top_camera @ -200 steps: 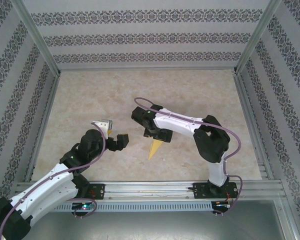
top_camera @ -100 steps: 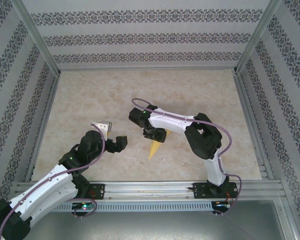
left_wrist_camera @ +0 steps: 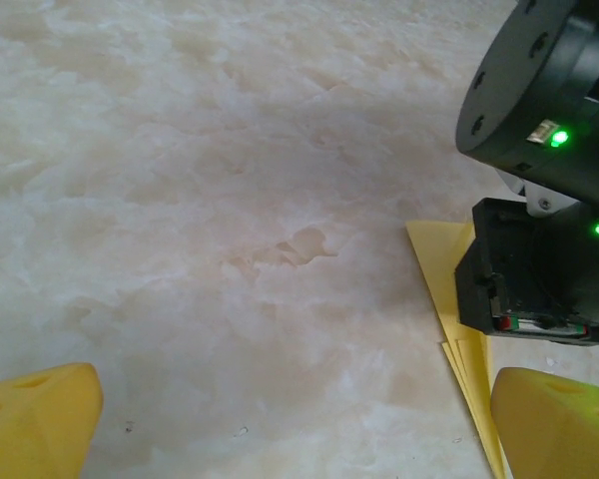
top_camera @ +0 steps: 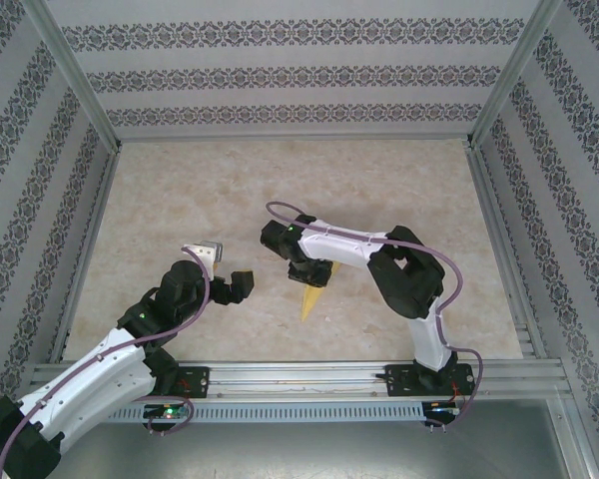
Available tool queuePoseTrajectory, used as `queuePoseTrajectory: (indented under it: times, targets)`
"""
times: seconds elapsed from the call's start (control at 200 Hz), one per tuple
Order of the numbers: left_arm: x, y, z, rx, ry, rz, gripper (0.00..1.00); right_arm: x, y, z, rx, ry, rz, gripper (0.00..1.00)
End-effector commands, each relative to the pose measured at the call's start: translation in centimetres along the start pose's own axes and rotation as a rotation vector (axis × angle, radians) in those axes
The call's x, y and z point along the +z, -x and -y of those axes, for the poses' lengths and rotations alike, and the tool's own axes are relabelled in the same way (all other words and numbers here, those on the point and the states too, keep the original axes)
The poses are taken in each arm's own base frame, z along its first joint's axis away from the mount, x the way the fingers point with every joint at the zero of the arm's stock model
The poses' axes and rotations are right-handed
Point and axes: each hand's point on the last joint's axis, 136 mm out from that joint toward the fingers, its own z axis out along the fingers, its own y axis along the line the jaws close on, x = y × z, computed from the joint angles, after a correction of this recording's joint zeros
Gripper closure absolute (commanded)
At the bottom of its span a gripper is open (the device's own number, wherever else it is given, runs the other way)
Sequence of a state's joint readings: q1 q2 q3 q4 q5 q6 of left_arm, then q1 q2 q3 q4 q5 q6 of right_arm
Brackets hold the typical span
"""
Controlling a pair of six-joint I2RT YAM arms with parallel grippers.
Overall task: Fold a paper plane with a square sheet of paper (fold left side to right side)
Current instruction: Turn over the paper plane at the center of the table.
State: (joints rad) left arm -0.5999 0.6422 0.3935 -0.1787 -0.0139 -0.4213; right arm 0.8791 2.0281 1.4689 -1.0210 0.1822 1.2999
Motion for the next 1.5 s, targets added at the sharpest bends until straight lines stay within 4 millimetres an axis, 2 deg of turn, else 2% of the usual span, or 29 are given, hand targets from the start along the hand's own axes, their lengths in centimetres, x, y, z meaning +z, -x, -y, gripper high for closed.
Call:
queuePoseTrajectory:
  times: [0.0, 0.06, 0.295, 0.39, 0.5, 0.685, 0.769, 0.949, 1.194, 1.434, 1.494]
  targets:
    - [-0.3, 0.3, -1.0, 0.023, 0.049, -0.002, 0.00, -2.8, 0.8, 1.4, 0.011, 0.036, 0.055, 0.95]
    - [-0.3, 0.5, -1.1, 0.017, 0.058, 0.005, 0.01, -3.7, 0.9, 1.8, 0.012, 0.057, 0.073, 1.00]
    - [-0.8, 1.7, -2.5, -0.079, 0.131, 0.036, 0.00, -7.4, 2.2, 3.3, -0.042, 0.173, 0.193, 1.00]
    - [-0.8, 2.0, -3.2, -0.155, 0.146, 0.046, 0.00, -8.6, 2.7, 2.3, -0.134, 0.299, 0.259, 1.00]
    - [-0.7, 2.5, -3.6, -0.233, 0.123, 0.057, 0.00, -10.1, 2.5, -0.2, -0.257, 0.568, 0.307, 1.00]
    - [-0.3, 2.9, -3.9, -0.305, 0.092, 0.060, 0.00, -11.7, 2.0, -2.4, -0.354, 0.971, 0.249, 1.00]
    - [-0.3, 3.0, -4.1, -0.310, 0.096, 0.060, 0.00, -11.6, 2.4, -2.8, -0.358, 1.074, 0.223, 1.00]
    - [-0.1, 3.2, -4.4, -0.316, 0.108, 0.056, 0.00, -9.7, 3.1, -3.8, -0.342, 1.163, 0.157, 1.00]
    - [0.3, 3.1, -4.2, -0.336, 0.097, 0.048, 0.00, -5.0, 4.6, -4.9, -0.287, 1.112, 0.093, 1.00]
    - [0.8, 2.6, -4.1, -0.338, 0.087, 0.022, 0.00, -2.4, 4.4, -5.3, -0.269, 1.075, 0.046, 1.00]
    - [0.9, 2.6, -4.1, -0.337, 0.086, 0.019, 0.00, -2.1, 4.4, -5.2, -0.267, 1.065, 0.049, 0.96]
